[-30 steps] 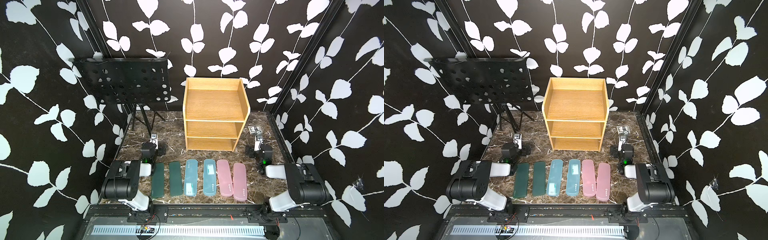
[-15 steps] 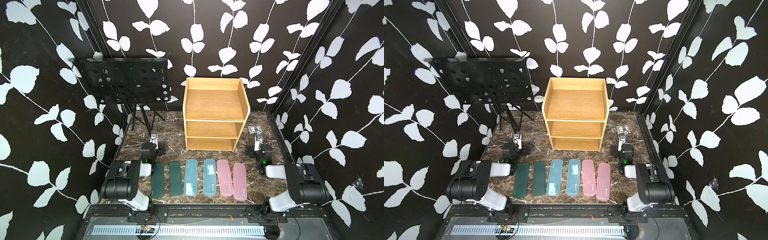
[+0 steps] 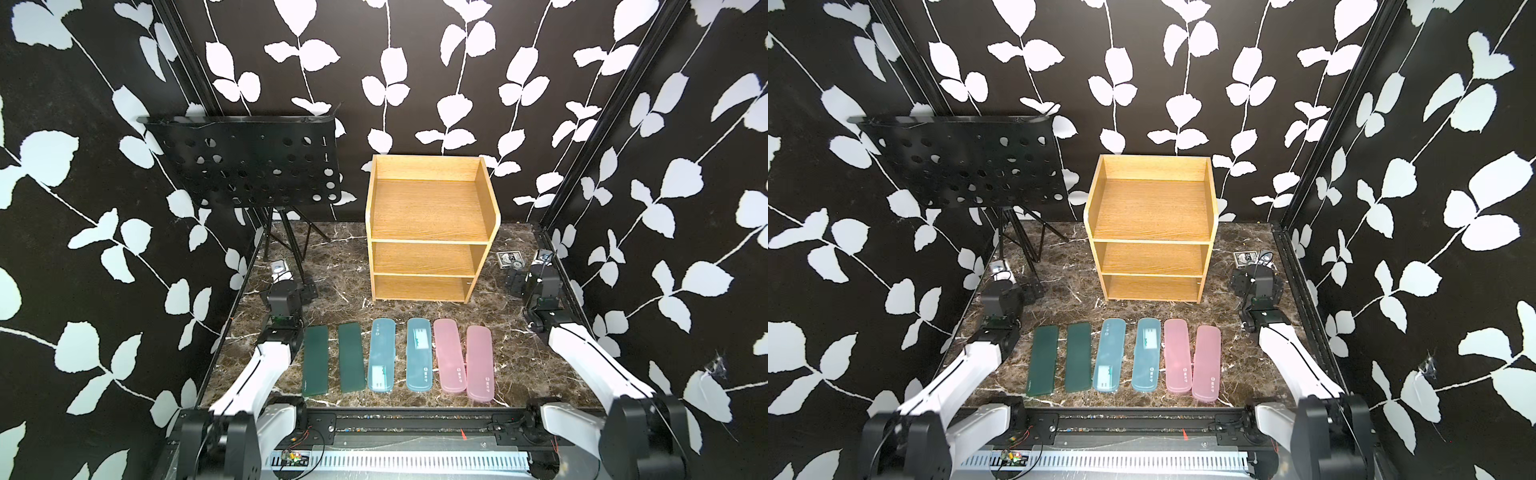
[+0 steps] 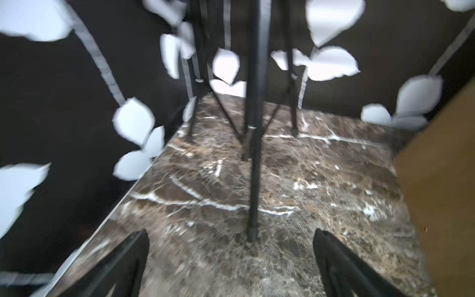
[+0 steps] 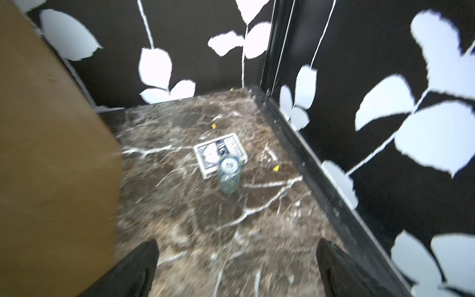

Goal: Place the pencil cases on the shelf according to color
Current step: Pick up the pencil case from the center of the board.

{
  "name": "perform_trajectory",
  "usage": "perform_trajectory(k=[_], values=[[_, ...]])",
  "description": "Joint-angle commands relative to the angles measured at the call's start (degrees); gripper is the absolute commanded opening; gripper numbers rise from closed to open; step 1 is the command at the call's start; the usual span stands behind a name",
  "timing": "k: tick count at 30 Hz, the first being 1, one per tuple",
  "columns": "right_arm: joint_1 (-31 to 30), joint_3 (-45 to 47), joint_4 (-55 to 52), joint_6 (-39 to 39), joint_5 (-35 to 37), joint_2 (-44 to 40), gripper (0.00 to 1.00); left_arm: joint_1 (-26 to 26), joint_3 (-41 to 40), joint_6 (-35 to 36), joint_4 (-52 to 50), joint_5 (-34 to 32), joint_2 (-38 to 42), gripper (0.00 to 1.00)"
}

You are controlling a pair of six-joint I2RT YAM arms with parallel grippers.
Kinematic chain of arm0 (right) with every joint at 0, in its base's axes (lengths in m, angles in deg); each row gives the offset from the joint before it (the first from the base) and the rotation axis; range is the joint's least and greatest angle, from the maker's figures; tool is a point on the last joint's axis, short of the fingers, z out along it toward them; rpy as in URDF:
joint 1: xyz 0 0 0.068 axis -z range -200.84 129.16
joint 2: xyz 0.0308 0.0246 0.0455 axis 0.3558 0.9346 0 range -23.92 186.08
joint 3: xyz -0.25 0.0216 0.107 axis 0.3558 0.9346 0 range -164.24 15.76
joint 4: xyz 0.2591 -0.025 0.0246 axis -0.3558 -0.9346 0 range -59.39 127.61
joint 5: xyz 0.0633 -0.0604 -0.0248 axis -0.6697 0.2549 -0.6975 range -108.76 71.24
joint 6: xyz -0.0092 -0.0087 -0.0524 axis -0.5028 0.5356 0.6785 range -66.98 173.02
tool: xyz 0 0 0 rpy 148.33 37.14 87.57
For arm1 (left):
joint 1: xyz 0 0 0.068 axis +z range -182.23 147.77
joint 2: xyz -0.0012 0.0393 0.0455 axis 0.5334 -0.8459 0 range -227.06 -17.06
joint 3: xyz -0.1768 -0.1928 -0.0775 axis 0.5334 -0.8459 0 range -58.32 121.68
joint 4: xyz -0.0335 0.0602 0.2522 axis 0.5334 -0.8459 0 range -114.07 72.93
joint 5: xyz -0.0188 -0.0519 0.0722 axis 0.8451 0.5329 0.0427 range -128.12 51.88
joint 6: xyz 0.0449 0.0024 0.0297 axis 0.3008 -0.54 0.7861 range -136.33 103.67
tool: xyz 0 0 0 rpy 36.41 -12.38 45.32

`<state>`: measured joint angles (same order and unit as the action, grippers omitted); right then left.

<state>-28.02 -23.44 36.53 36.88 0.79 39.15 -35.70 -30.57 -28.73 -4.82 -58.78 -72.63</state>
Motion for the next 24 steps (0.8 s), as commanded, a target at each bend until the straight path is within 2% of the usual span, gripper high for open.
perform_trajectory(k=[1,6,12,16,20,24], values=[[-3.43,-3.18,-20.68,-8.08,-2.37,-2.59,0.97,-0.18,3.33,-7.9,-18.41,-2.35,4.19,0.99],[-9.56,-5.26,-38.45,-16.23,-3.73,-5.13,0.93,-0.22,7.38,-13.18,-32.51,2.62,5.17,0.99],[-18.59,-4.97,-51.38,-26.9,-4.95,-9.42,0.85,-0.22,7.05,-18.49,-38.32,9.08,8.46,0.99],[-24.61,-6.0,-57.79,-31.93,-5.9,-8.04,0.81,-0.24,7.14,-20.05,-41.68,13.88,9.34,0.99],[-28.97,-4.93,-58.85,-34.32,-5.79,-4.59,0.82,-0.38,6.61,-21.32,-43.89,17.99,9.03,0.99],[-32.21,-2.36,-53.16,-35.85,-9.37,-1.94,0.84,-1.57,6.44,-21.83,-44.81,19.22,8.3,0.99]])
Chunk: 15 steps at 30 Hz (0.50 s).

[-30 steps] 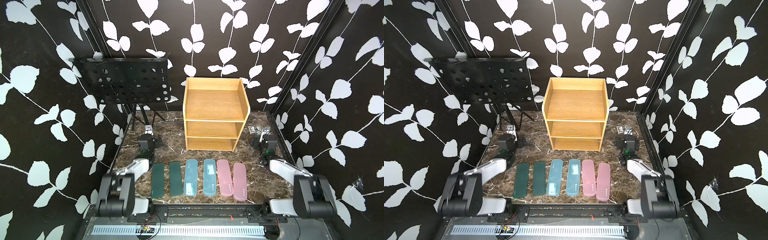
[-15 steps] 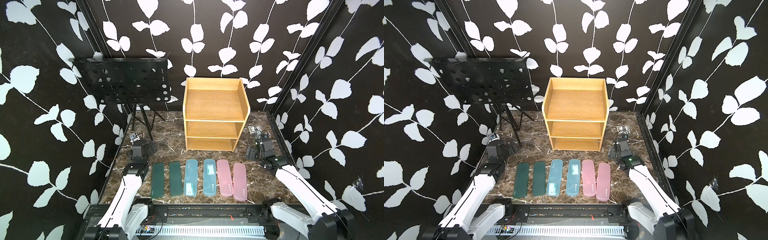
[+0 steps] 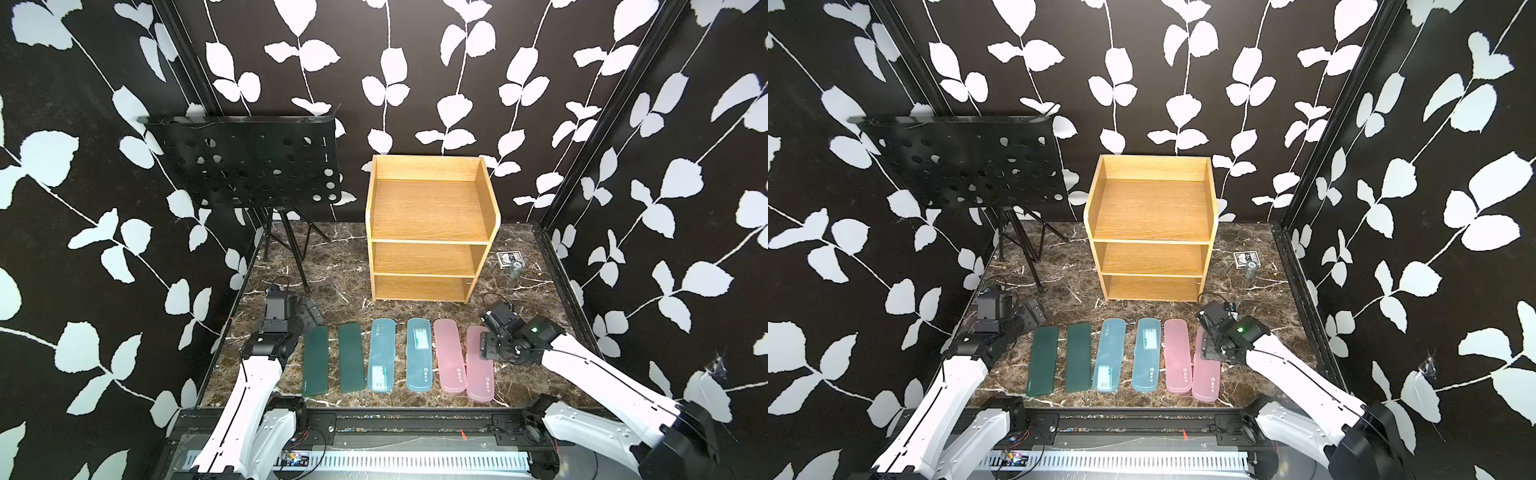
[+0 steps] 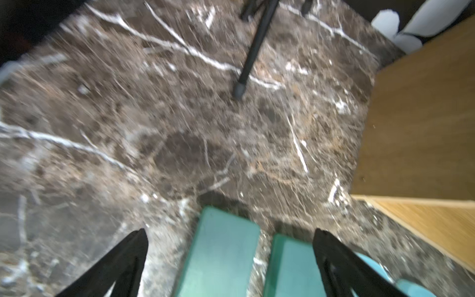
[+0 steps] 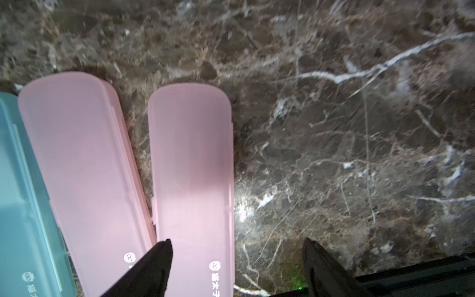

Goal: Place the pencil cases on the shelf according to color
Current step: Pick up the pencil case from the center of the board.

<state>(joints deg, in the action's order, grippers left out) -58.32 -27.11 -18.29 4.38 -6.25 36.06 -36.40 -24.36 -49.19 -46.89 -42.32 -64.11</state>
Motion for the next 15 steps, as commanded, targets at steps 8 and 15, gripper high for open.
perform_trajectory(k=[8,15], values=[[-5.34,4.97,11.24,-4.44,-5.06,9.19,0.92,-3.11,0.3,-1.9,-2.97,1.77,-0.01,0.99],[-5.27,7.34,12.93,-4.55,-2.37,13.83,0.94,-4.39,1.2,-2.18,-2.64,2.02,-2.15,0.99]])
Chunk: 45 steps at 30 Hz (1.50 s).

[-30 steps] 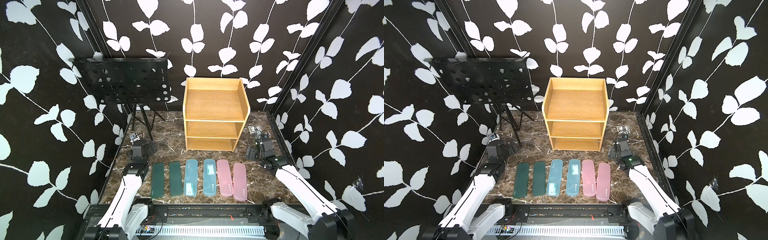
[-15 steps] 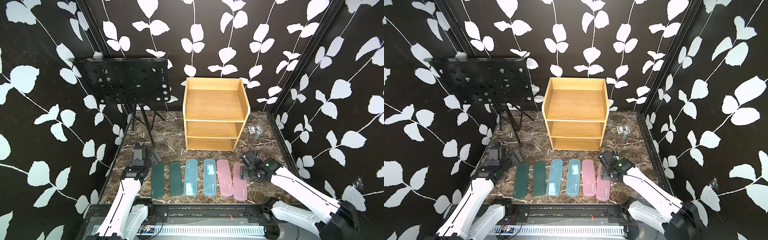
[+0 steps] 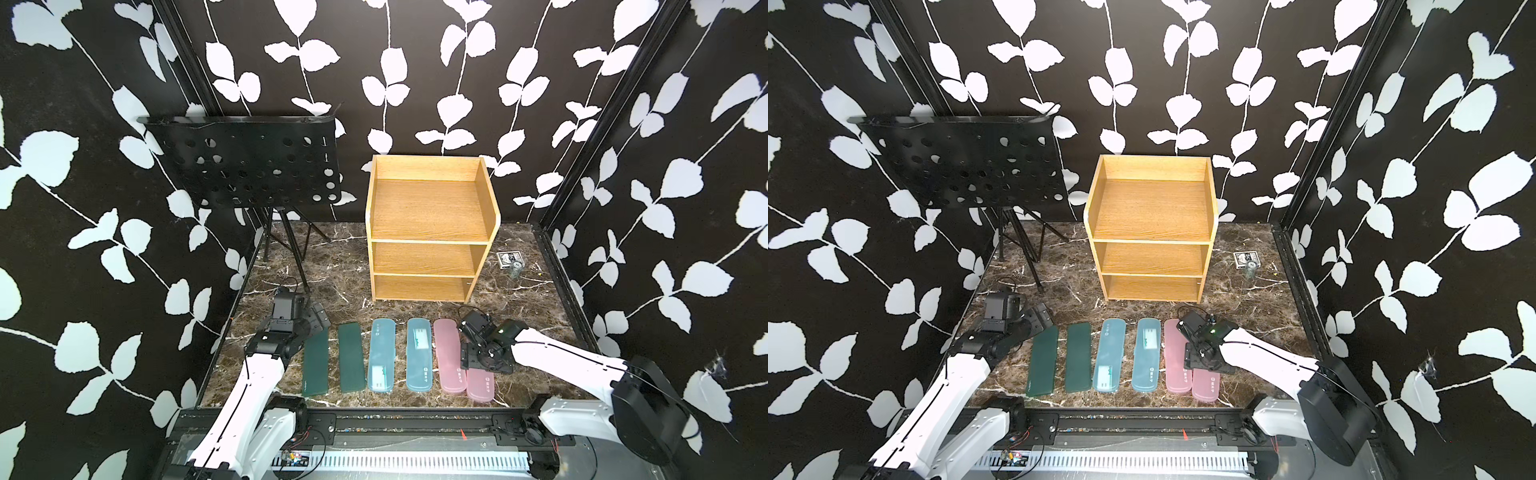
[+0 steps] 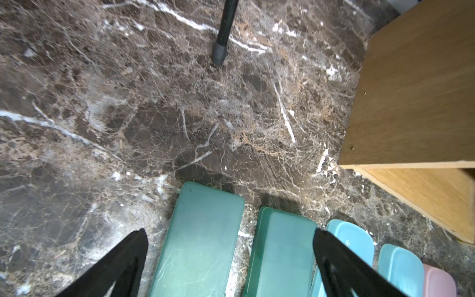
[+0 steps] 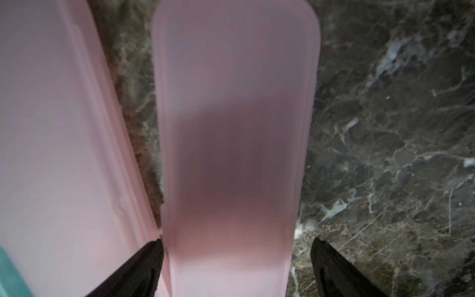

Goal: Place the pencil cases on the shelf according to color
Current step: Pick up the pencil case from the center of the board.

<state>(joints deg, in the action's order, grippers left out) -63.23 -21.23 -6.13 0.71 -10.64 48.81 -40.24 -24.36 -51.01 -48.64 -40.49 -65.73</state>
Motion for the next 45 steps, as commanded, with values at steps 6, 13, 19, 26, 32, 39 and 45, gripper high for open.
perform_trajectory(k=[6,13,19,26,32,39,45], values=[[4.2,0.67,1.33,2.32,0.63,3.72,0.92,-2.06,1.9,-1.6,0.01,0.76,-1.85,0.99],[12.52,-4.0,2.5,12.79,-3.72,7.35,0.88,-2.62,1.77,-2.07,0.19,0.1,-2.59,0.99],[14.26,-8.58,3.94,18.52,-4.23,12.44,0.7,-2.81,1.55,-2.46,0.28,0.01,-2.44,0.99],[14.27,-11.87,2.25,20.51,-1.96,12.38,0.8,-2.98,0.38,-3.27,1.25,0.7,-2.34,0.99],[14.05,-8.1,-0.78,17.52,-4.44,4.92,0.94,-3.03,0.02,-2.85,1.25,0.08,-2.13,0.99],[8.23,-2.2,-5.95,10.26,-3.14,-6.02,0.97,-3.15,-0.2,-2.55,1.73,0.27,-2.62,0.99],[4.35,1.46,-3.61,5.62,-2.98,-6.46,0.97,-3.24,-0.12,-2.92,2.39,1.08,-2.63,0.99]])
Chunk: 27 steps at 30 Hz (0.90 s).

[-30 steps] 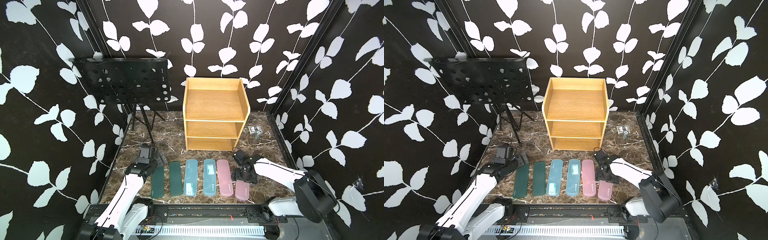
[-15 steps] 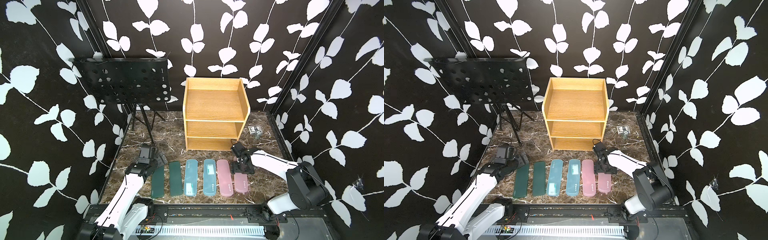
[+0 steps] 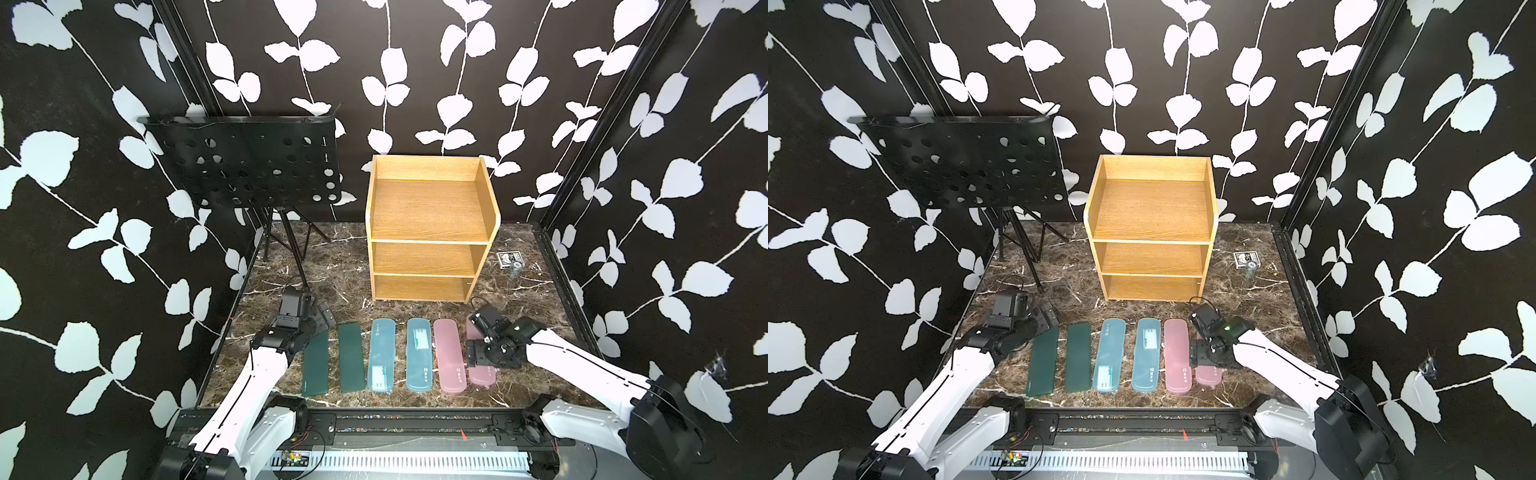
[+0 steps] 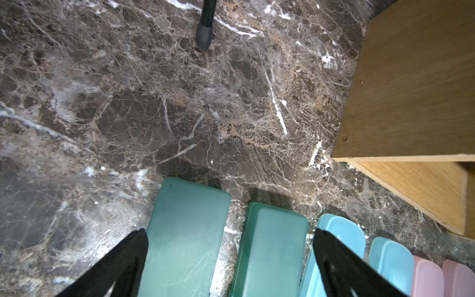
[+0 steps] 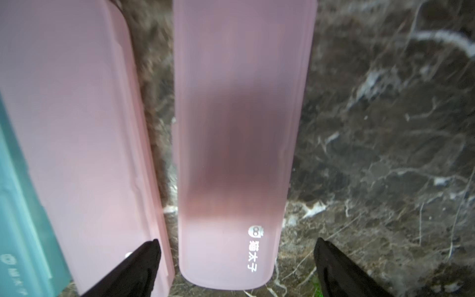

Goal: Place the pencil cases on the shelf according to color
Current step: Pick up the pencil case from the center of the board.

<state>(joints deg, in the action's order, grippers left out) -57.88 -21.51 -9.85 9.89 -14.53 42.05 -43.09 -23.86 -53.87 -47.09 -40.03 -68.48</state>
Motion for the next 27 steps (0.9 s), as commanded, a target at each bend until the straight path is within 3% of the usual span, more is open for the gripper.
perform_trajectory(k=[1,10,15,19,27], values=[[-1.64,1.77,0.81,-4.15,1.05,0.98,0.97,-0.44,-0.62,-0.03,0.84,0.7,0.16,0.99],[-3.74,1.5,4.9,-5.33,0.96,10.9,0.96,-0.98,-0.82,-0.36,1.02,0.37,-0.41,0.99],[-4.01,1.75,5.27,-6.87,1.64,11.56,0.89,-1.09,0.61,0.36,-0.47,-0.68,-1.32,0.99],[-4.54,1.6,3.87,-6.95,2.01,9.27,0.68,-1.1,0.79,0.01,-0.05,-0.23,-1.44,0.99],[-6.97,-3.4,-9.25,-4.24,2.0,-2.81,0.62,-1.12,6.05,5.09,-3.49,-3.64,-3.27,0.99]])
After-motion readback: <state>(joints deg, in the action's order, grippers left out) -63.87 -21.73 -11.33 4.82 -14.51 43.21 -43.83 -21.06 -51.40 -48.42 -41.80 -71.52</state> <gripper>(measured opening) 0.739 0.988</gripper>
